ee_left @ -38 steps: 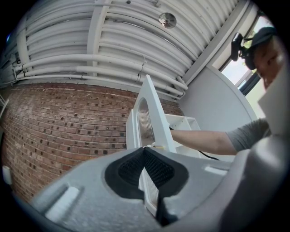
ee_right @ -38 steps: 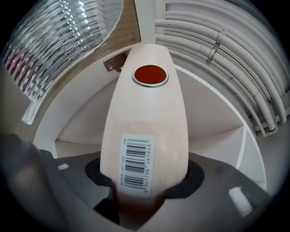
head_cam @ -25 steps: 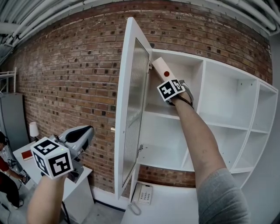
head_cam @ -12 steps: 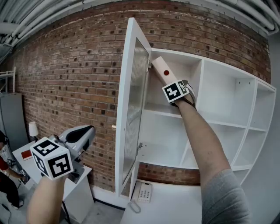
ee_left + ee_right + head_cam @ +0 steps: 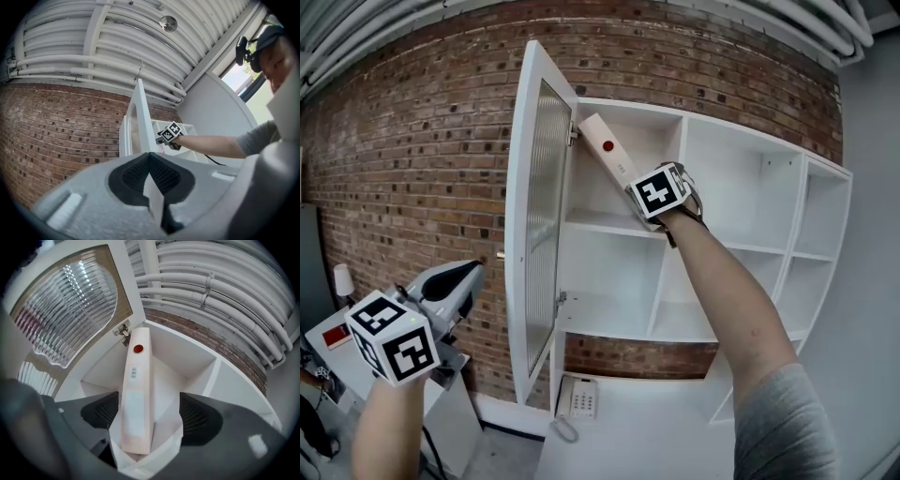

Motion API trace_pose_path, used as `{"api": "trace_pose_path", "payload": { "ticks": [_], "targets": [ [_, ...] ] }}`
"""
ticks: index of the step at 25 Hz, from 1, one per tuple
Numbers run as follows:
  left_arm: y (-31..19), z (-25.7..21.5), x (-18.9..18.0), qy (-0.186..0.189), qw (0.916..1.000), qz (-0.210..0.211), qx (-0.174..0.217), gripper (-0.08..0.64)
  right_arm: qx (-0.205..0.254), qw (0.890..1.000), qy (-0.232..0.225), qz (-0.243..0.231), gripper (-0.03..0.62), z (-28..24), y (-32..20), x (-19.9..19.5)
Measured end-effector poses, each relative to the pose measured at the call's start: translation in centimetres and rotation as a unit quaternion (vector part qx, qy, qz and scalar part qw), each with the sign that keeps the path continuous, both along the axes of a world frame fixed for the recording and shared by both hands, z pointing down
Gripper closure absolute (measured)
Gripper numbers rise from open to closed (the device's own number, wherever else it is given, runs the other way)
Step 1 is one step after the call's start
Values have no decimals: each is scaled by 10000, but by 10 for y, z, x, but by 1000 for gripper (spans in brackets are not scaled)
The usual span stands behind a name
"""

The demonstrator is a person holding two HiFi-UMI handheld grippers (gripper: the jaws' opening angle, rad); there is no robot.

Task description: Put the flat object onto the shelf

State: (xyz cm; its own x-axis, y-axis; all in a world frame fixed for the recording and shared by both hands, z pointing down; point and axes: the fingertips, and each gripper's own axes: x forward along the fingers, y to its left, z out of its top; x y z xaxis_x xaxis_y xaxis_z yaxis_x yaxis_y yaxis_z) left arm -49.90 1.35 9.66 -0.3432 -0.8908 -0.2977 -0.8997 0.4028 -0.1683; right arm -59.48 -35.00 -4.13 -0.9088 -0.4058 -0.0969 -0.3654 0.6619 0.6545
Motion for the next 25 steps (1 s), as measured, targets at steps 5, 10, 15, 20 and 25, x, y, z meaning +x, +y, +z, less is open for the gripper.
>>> {"api": "trace_pose_path", "payload": {
  "ticks": [5,10,15,20,25],
  "targets": [
    [-10,7,31,-170,9996,-181,-142,561,-61,9999,36,-145,181,20,-9,58],
    [-46,16,77,-74,9996,123,-255,561,-430,9988,210,-140,202,53,-34,128],
    [-96,31,134,94,9968,729,-308,561,-611,9977,281,60,240,89,-64,215],
    [-145,51,195,124,9914,1257,-333,561,-652,9969,386,191,276,130,-81,307],
    [-198,80,259,277,9816,1842,-420,561,-804,9951,529,221,310,177,-86,396]
  ]
}}
